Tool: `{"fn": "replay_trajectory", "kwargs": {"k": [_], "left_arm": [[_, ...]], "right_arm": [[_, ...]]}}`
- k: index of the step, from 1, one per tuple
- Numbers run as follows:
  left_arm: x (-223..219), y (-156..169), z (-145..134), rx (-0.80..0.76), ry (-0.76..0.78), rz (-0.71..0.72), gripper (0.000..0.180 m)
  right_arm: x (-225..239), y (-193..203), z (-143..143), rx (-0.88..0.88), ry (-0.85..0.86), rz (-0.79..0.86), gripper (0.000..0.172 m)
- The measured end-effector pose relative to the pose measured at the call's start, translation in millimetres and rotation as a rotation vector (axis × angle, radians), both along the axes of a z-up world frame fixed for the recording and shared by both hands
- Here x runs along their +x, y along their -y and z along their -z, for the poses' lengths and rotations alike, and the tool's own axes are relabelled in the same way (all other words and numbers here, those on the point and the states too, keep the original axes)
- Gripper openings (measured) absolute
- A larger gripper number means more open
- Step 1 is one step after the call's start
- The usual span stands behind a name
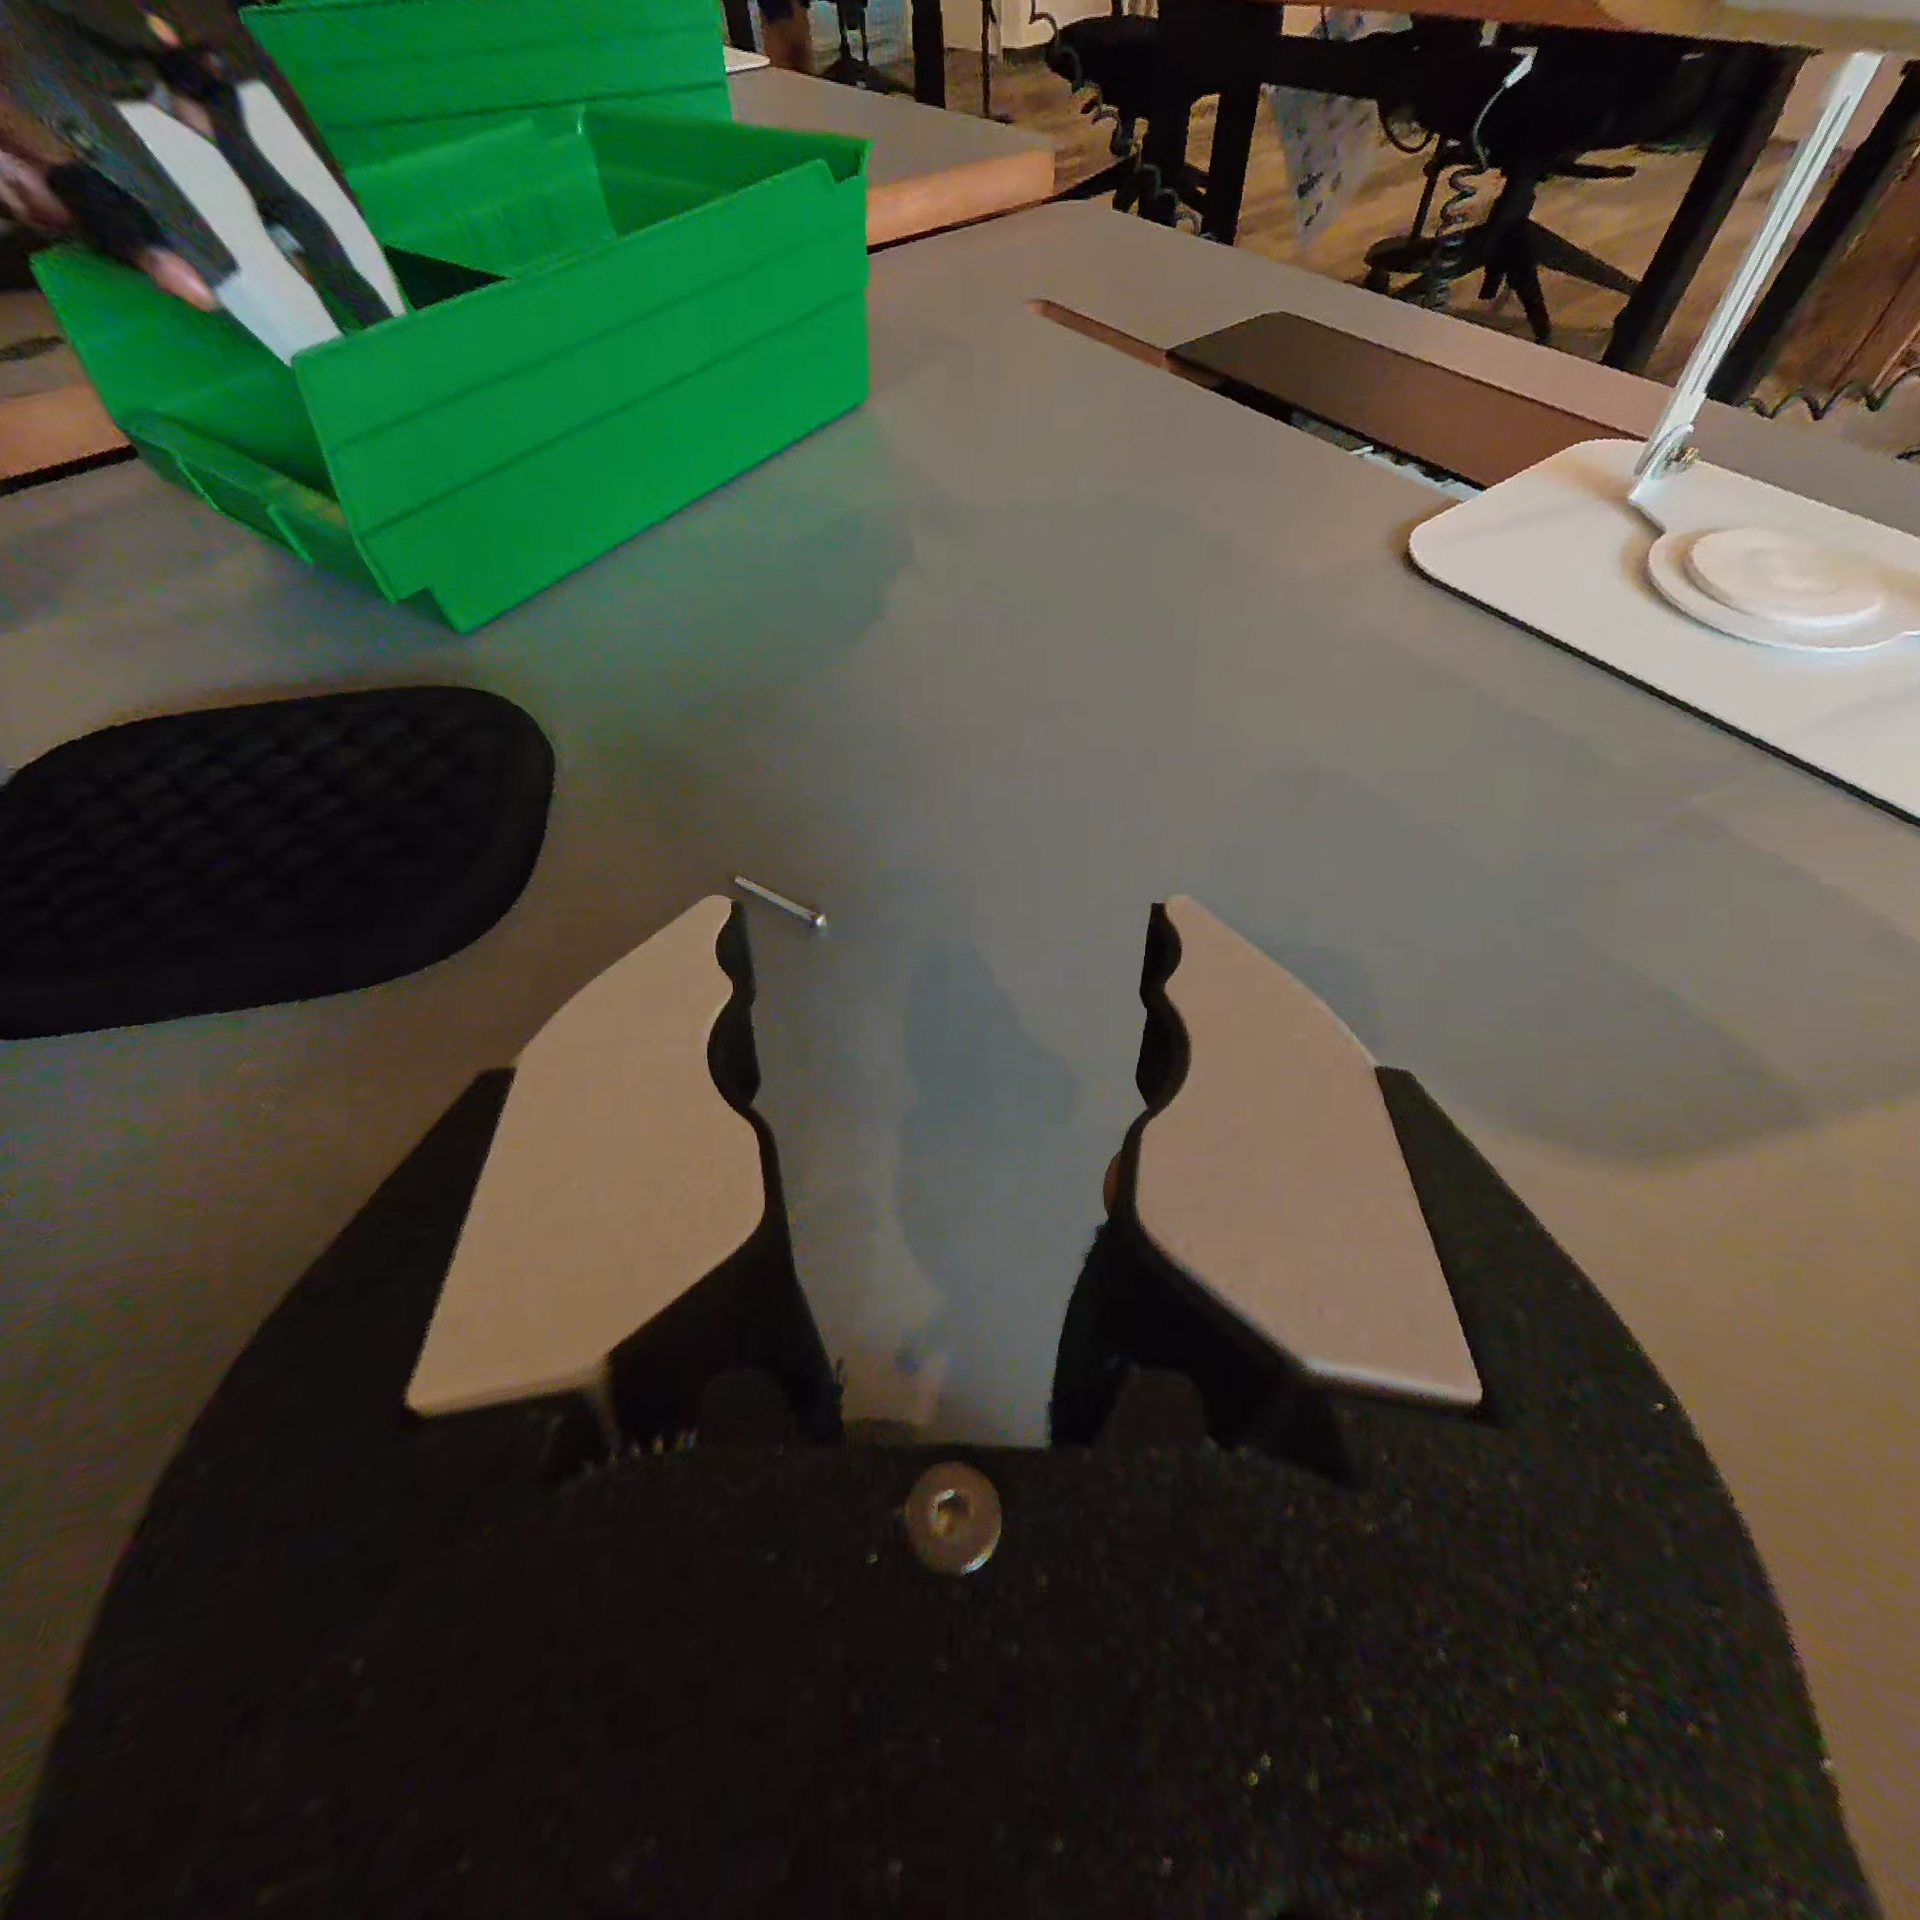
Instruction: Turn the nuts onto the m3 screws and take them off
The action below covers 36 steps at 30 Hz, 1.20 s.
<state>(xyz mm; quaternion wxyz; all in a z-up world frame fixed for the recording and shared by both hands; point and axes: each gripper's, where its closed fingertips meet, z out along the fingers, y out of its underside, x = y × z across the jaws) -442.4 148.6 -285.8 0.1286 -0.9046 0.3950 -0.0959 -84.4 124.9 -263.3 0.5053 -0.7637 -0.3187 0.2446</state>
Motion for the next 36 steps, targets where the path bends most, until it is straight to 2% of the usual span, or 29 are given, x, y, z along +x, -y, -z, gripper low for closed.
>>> {"fn": "replay_trajectory", "kwargs": {"k": [5, 16, 36], "left_arm": [[3, -8, 27, -0.104, -0.058, 0.019, 0.026], [-6, -7, 51, -0.166, -0.174, 0.032, 0.021], [-5, -12, 53, -0.117, -0.224, 0.089, 0.016]], "right_arm": [[1, 1, -3, 0.004, -0.024, -0.007, 0.071], [3, 1, -8, 0.013, -0.053, -0.005, 0.072], [2, 2, -4, -0.009, -0.050, -0.006, 0.072]]}}
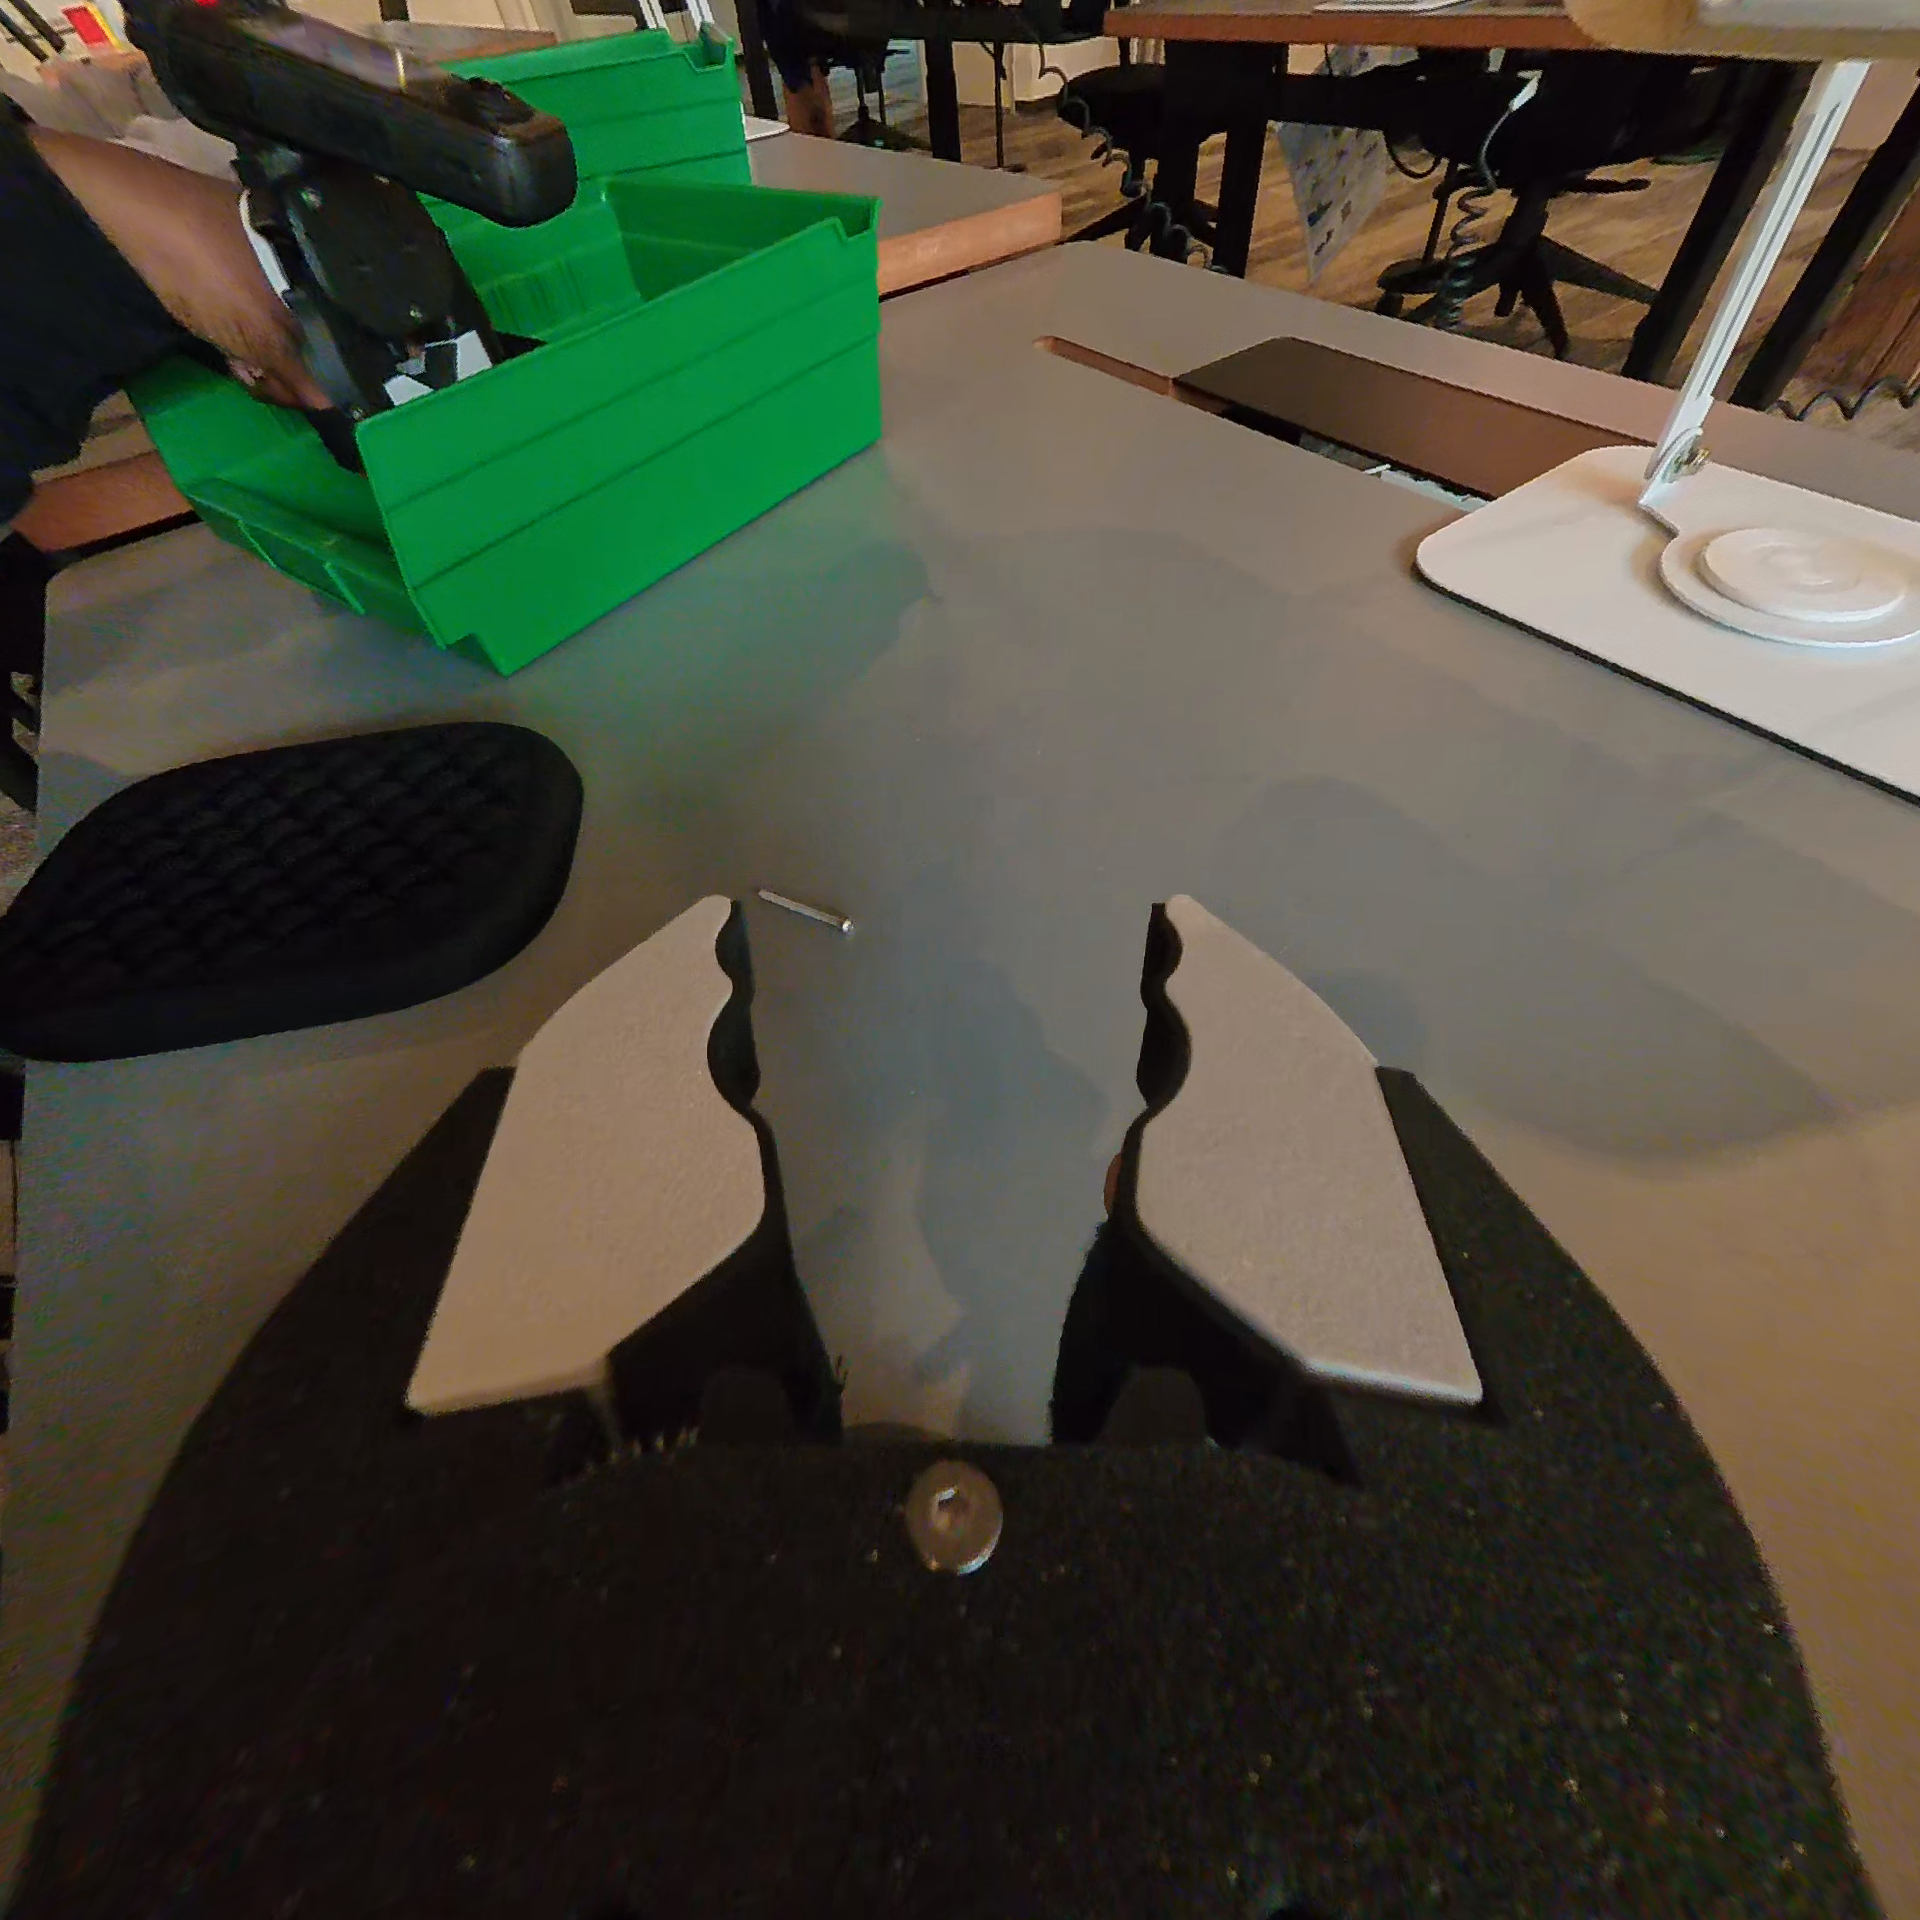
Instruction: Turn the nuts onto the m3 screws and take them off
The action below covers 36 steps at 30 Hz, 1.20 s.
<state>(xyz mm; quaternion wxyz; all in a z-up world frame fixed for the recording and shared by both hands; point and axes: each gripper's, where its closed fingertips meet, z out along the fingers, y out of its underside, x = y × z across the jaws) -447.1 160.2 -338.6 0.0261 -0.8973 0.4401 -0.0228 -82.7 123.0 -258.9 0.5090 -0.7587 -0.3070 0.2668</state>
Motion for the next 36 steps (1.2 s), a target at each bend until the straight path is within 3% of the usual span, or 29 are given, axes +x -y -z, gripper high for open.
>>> {"fn": "replay_trajectory", "kwargs": {"k": [6, 9, 17, 25, 28, 36], "left_arm": [[3, 0, 0, 0.019, -0.001, 0.073, 0.016], [7, 4, 0, 0.004, 0.031, 0.121, 0.005], [5, 3, -2, -0.018, 0.082, 0.080, 0.000], [7, -4, -20, 0.036, 0.132, 0.070, 0.002], [16, -6, -17, 0.028, 0.150, 0.078, 0.011], [28, -12, -6, -0.033, 0.135, 0.113, 0.013]], "right_arm": [[0, -1, 2, -0.008, 0.004, 0.000, 0.071], [-1, -1, 4, -0.014, 0.007, -0.002, 0.071], [-2, -1, 5, -0.017, 0.009, -0.004, 0.070], [-2, -1, 3, -0.016, -0.004, -0.007, 0.069], [-2, 0, 4, -0.017, 0.000, -0.009, 0.069], [-1, -1, 3, -0.013, 0.002, 0.001, 0.069]]}}
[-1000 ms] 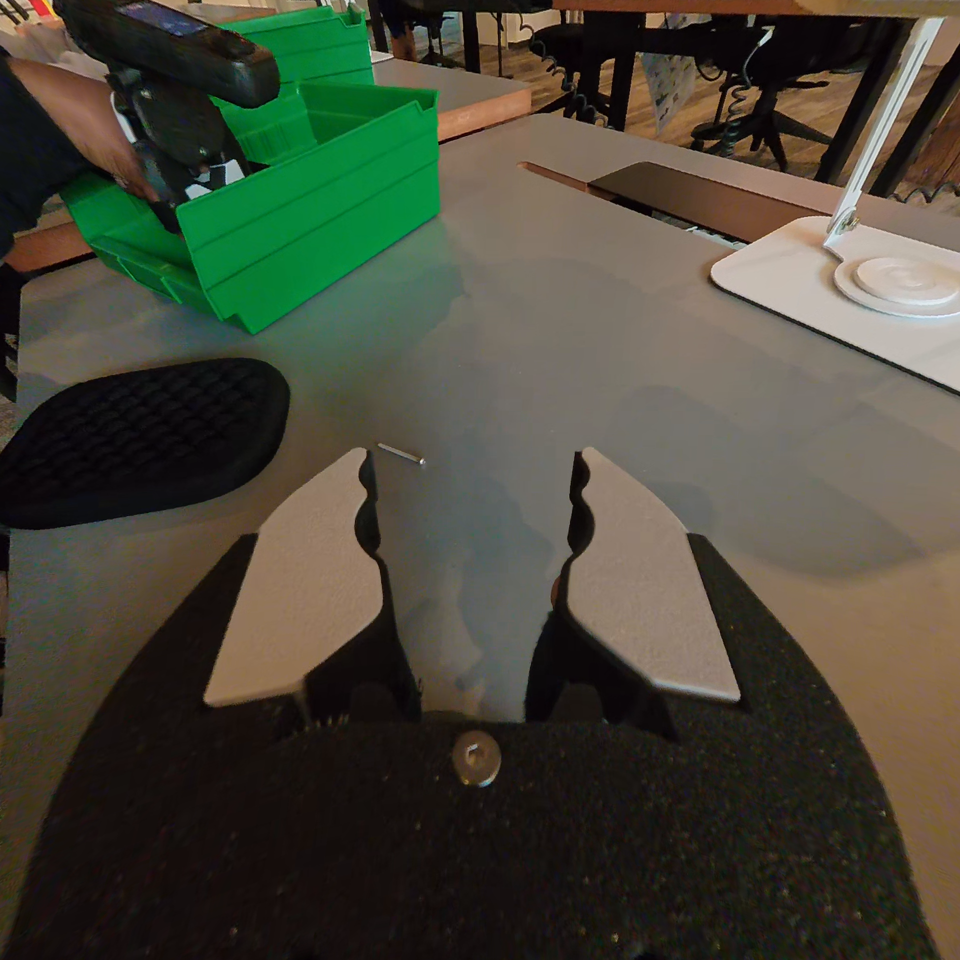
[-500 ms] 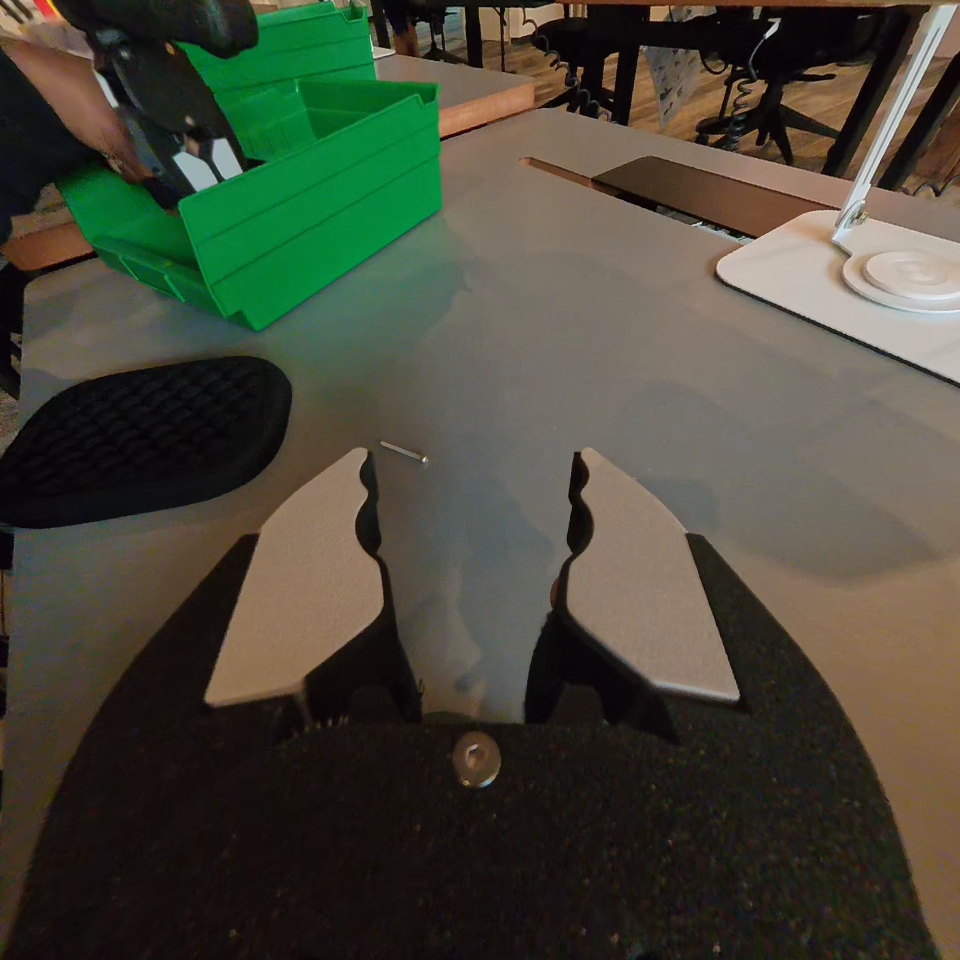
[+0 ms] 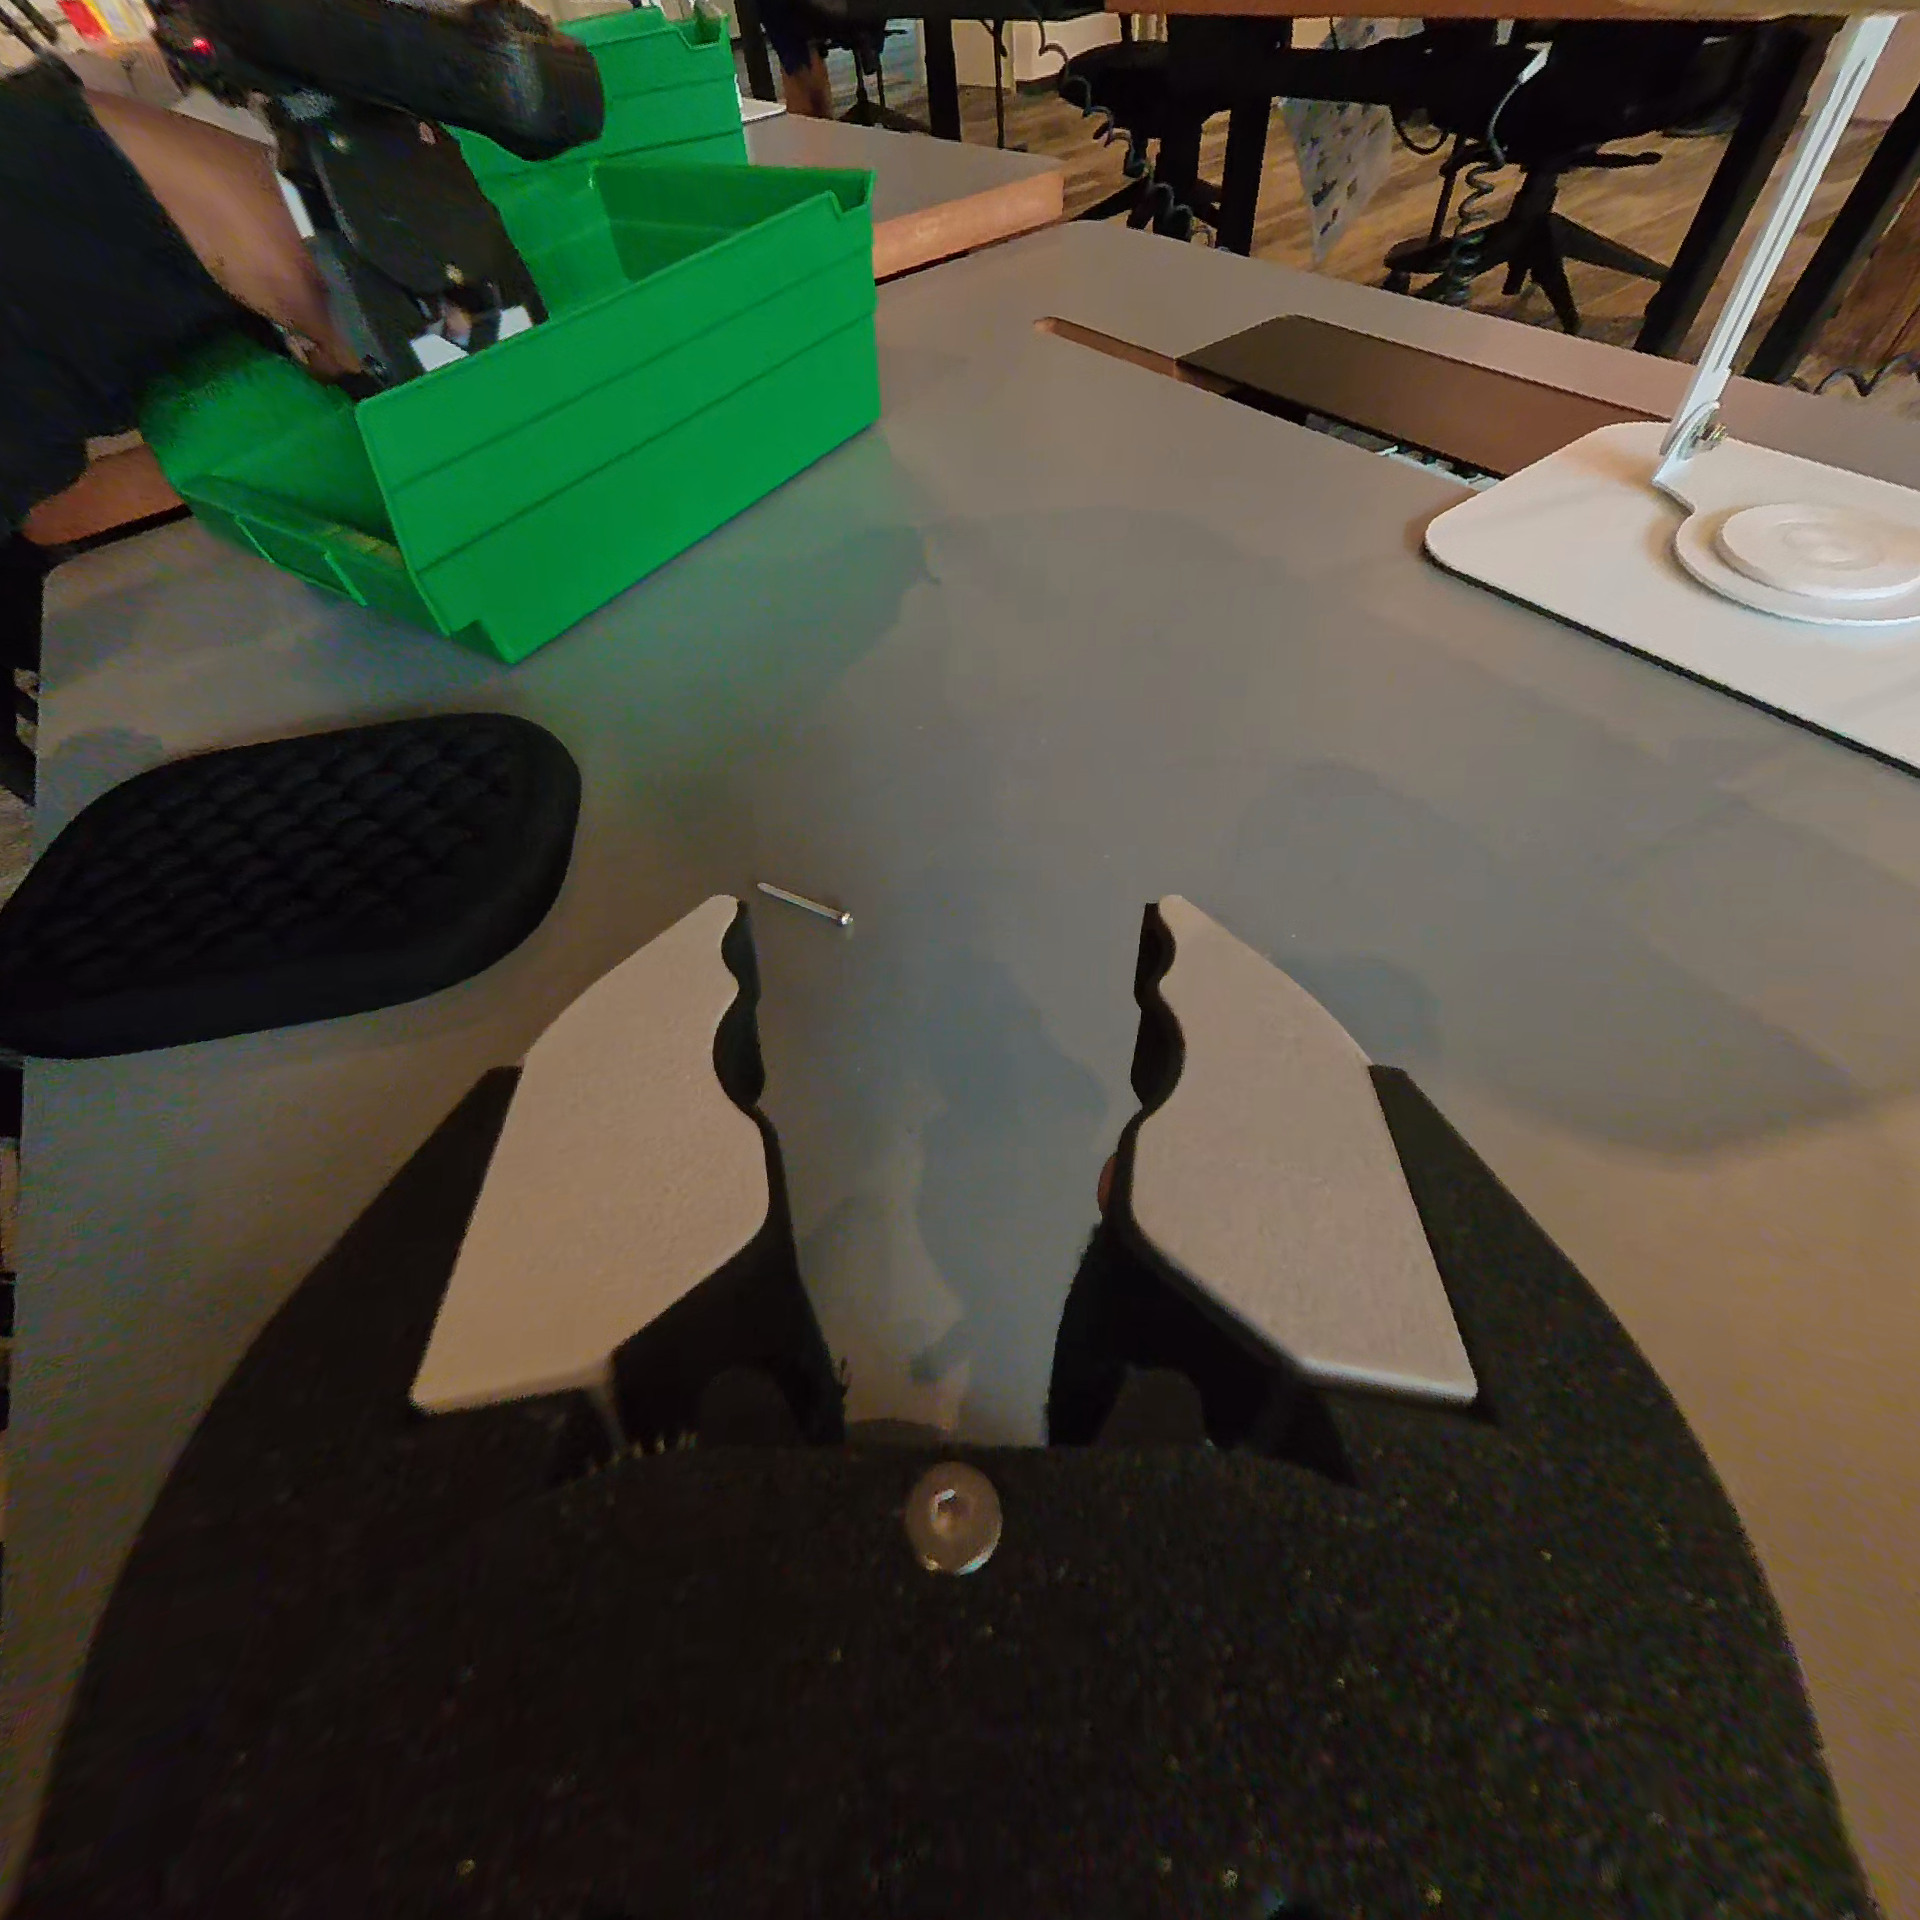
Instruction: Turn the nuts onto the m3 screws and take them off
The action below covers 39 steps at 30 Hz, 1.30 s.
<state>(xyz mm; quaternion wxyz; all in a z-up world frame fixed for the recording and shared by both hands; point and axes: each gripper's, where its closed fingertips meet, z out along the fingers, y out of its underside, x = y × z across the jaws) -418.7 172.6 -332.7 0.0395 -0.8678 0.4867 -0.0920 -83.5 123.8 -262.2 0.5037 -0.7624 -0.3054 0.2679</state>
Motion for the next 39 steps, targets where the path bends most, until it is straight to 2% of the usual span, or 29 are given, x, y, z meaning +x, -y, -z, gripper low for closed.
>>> {"fn": "replay_trajectory", "kwargs": {"k": [4, 11, 20, 29, 39], "left_arm": [[-3, 0, 5, -0.001, -0.033, 0.011, 0.005], [-3, 0, 5, 0.001, -0.027, 0.030, 0.003], [-9, -4, -21, 0.063, 0.000, 0.007, 0.000], [-1, 1, 4, -0.003, -0.021, 0.019, 0.011], [-3, 3, 6, -0.037, -0.060, 0.048, 0.003]], "right_arm": [[0, -1, 0, -0.002, 0.000, 0.002, 0.069], [0, -1, 1, -0.006, 0.000, -0.002, 0.069], [-3, 0, 1, -0.006, -0.007, -0.012, 0.069], [-1, 0, 0, 0.001, -0.006, -0.004, 0.069], [-1, -1, 0, -0.001, -0.005, 0.000, 0.069]]}}
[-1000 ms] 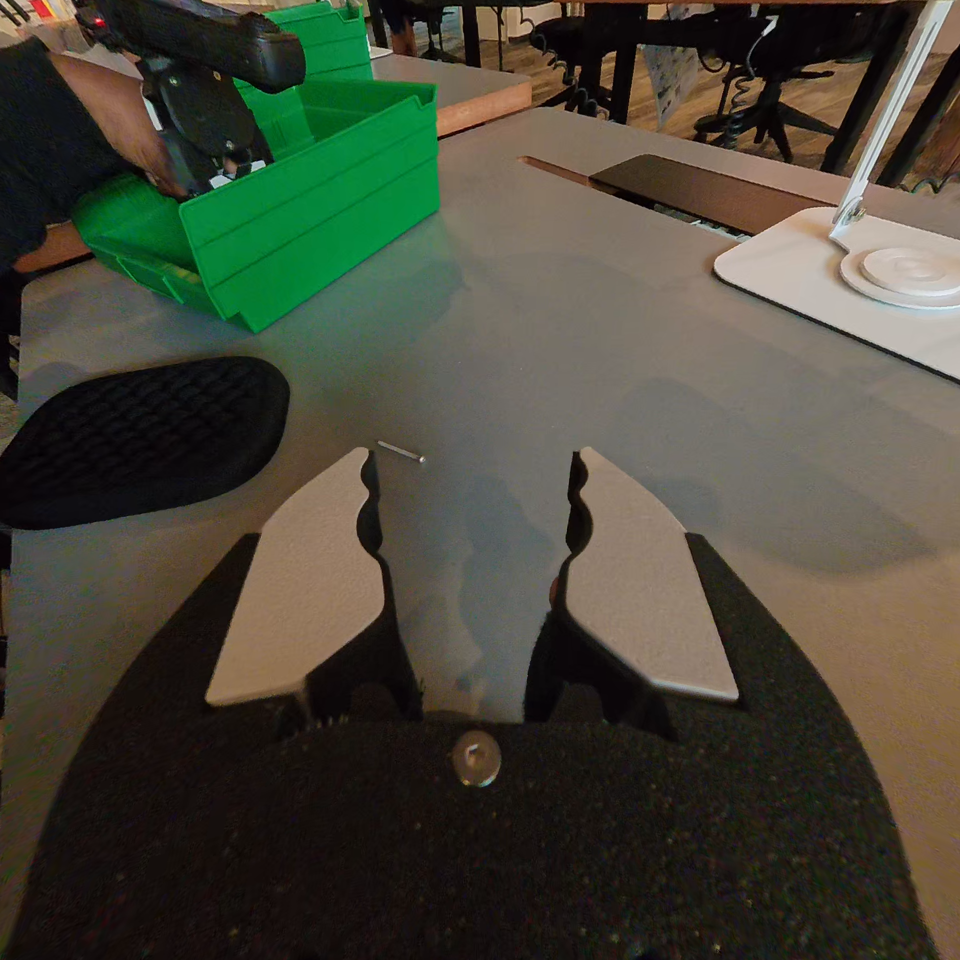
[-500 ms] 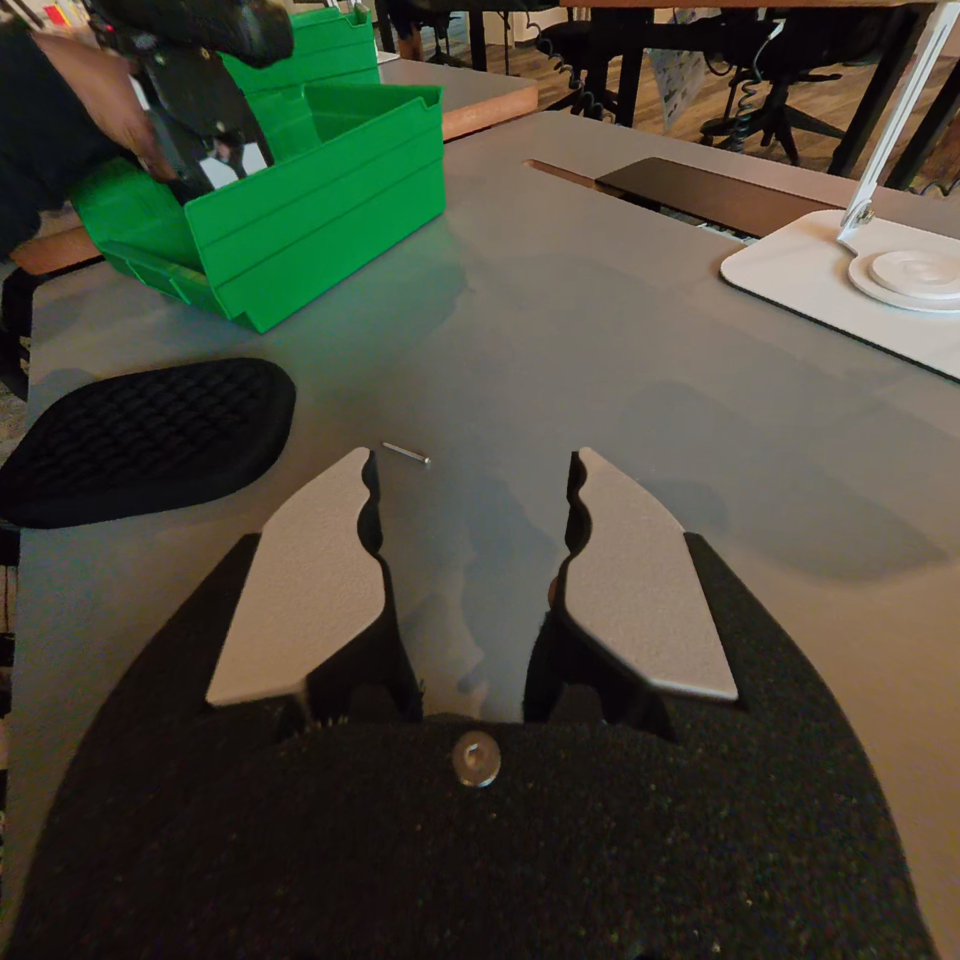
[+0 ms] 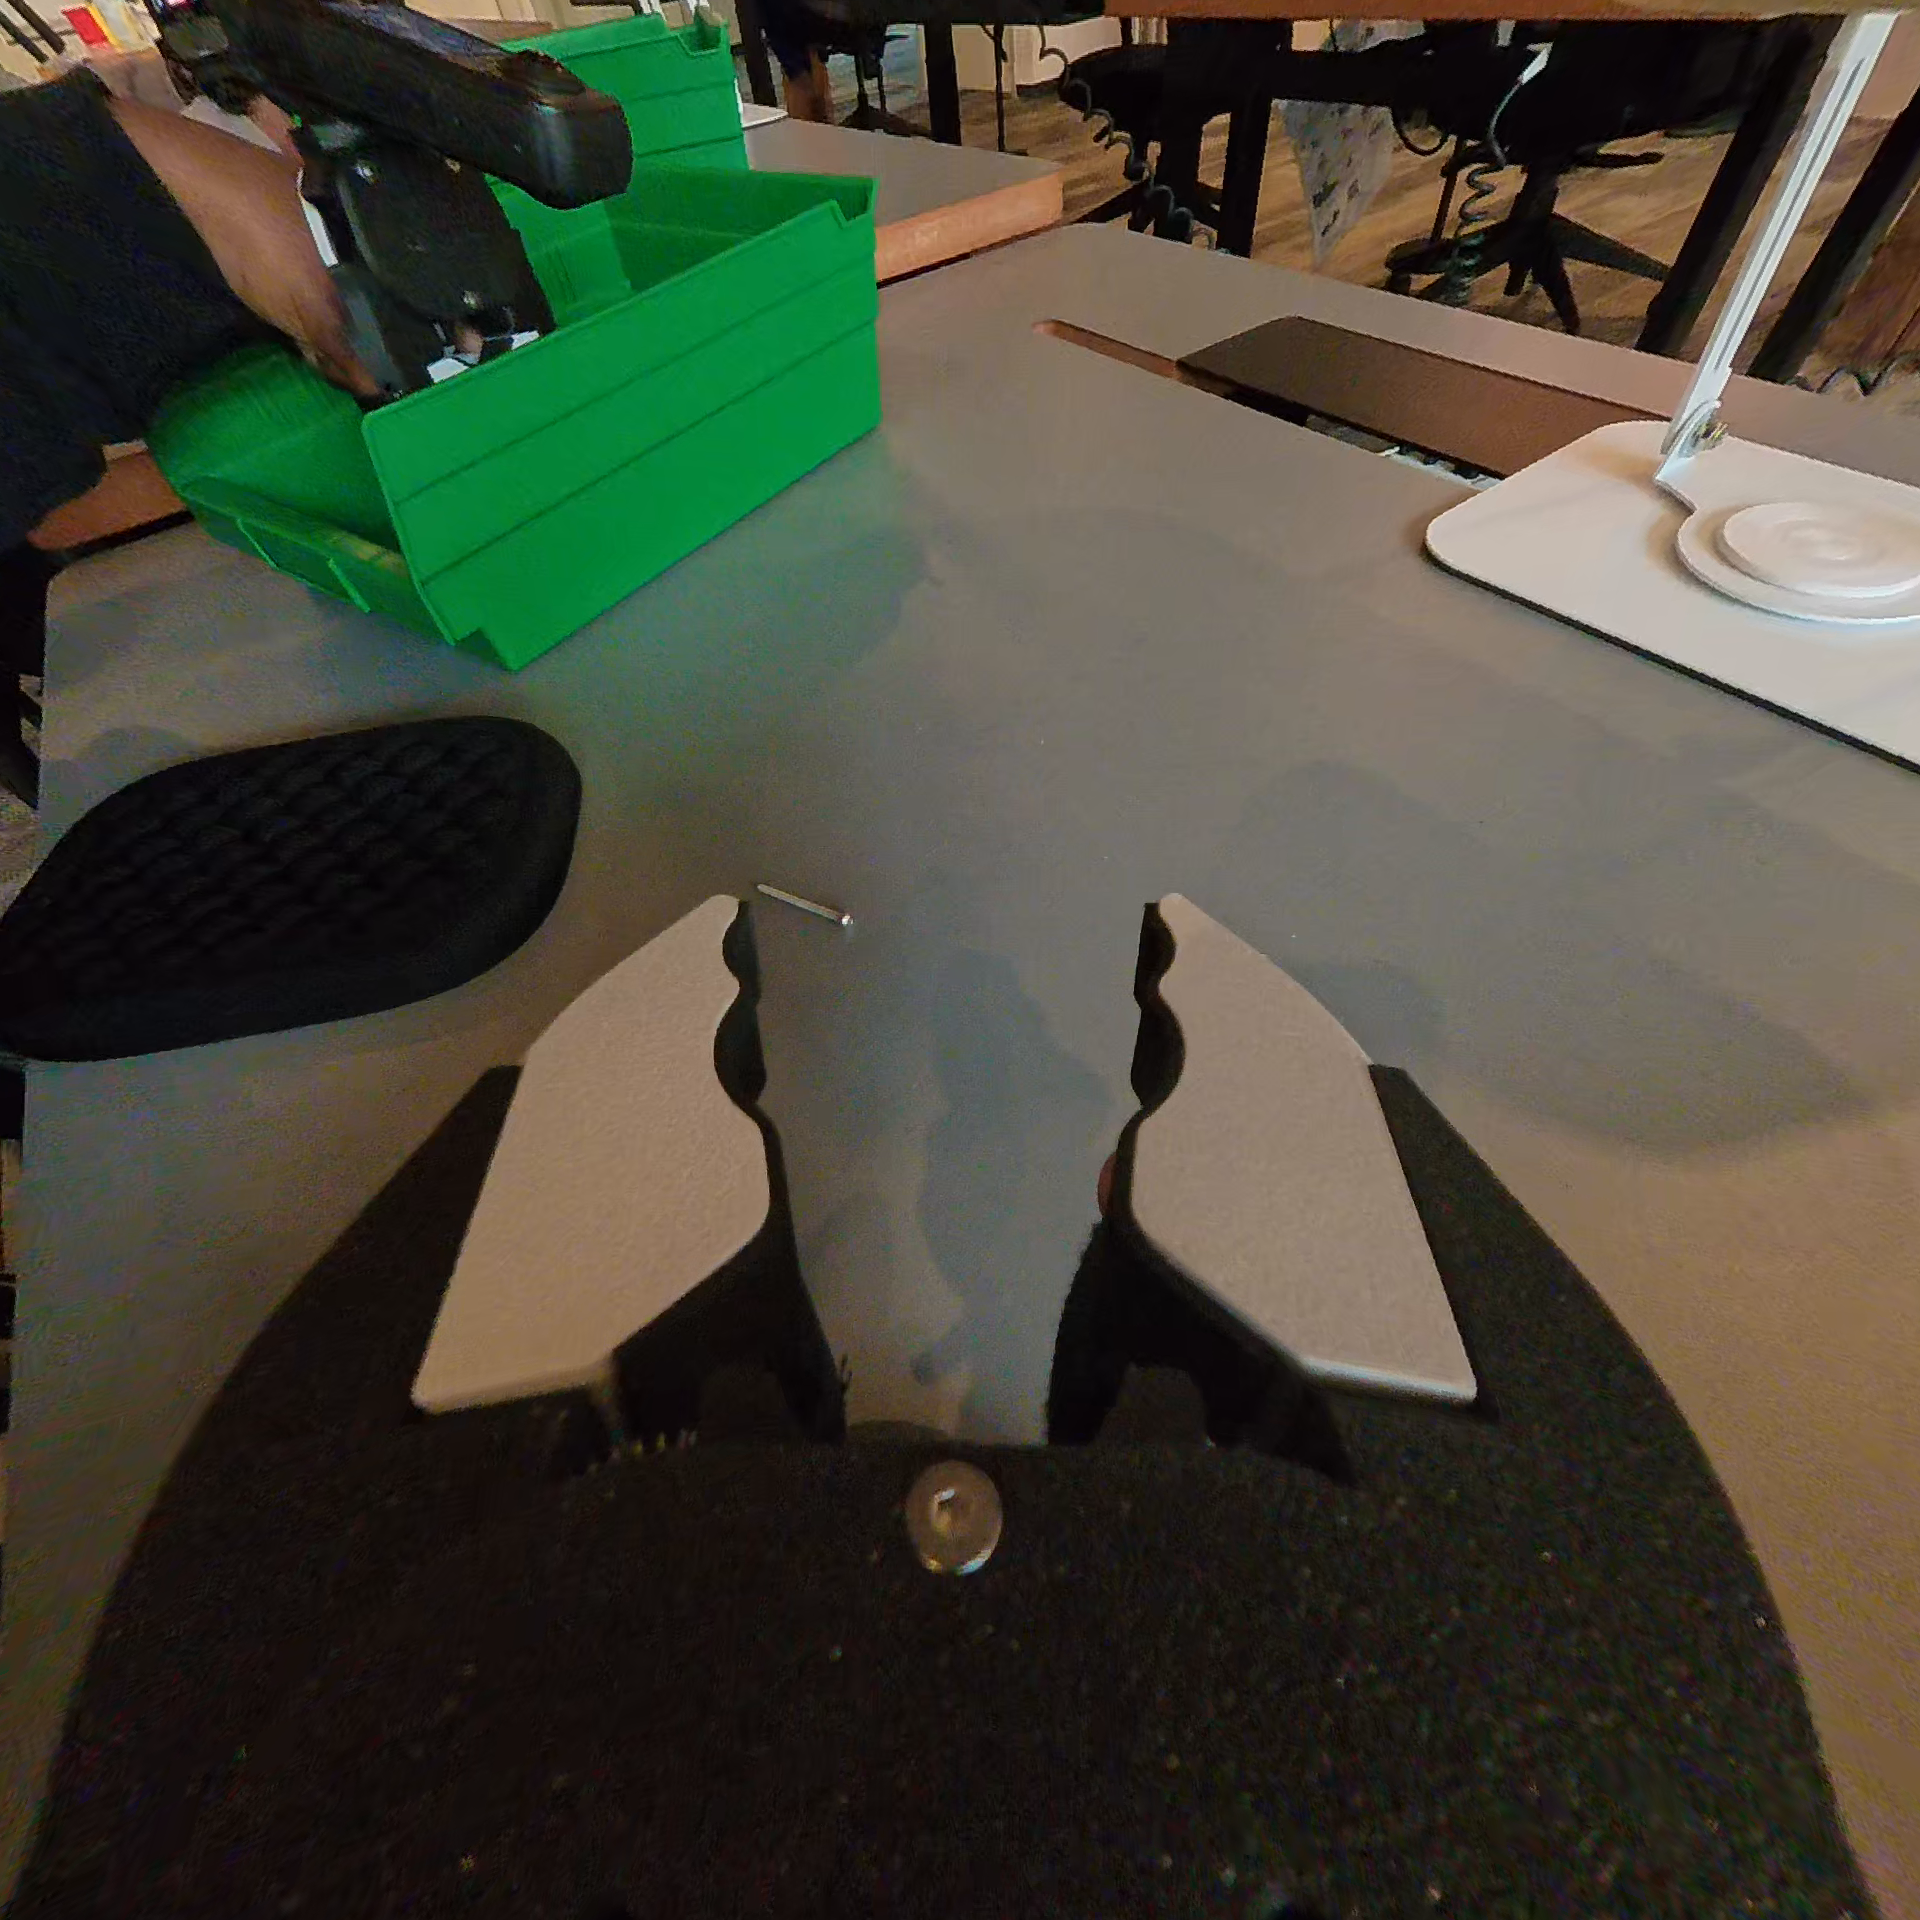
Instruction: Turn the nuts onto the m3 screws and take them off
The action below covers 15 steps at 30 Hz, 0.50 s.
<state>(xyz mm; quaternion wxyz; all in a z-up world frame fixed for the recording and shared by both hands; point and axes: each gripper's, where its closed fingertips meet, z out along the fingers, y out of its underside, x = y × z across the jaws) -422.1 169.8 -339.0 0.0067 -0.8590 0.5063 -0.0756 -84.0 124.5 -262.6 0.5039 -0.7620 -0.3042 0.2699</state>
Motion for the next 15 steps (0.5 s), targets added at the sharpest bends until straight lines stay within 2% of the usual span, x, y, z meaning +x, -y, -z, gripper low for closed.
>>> {"fn": "replay_trajectory", "kwargs": {"k": [5, 11, 13, 15], "left_arm": [[-2, 0, -3, 0.022, 0.043, -0.013, 0.001], [-7, -3, -25, 0.073, 0.069, -0.033, 0.000], [-8, -2, -22, 0.063, 0.054, -0.024, 0.001], [-8, 0, -14, 0.042, 0.027, -0.020, 0.011]], "right_arm": [[0, 0, 0, -0.002, -0.005, -0.005, 0.069], [-2, 1, 0, -0.003, -0.005, -0.011, 0.069], [-2, 1, 0, -0.001, -0.007, -0.011, 0.069], [-2, 1, -1, 0.000, -0.008, -0.009, 0.069]]}}
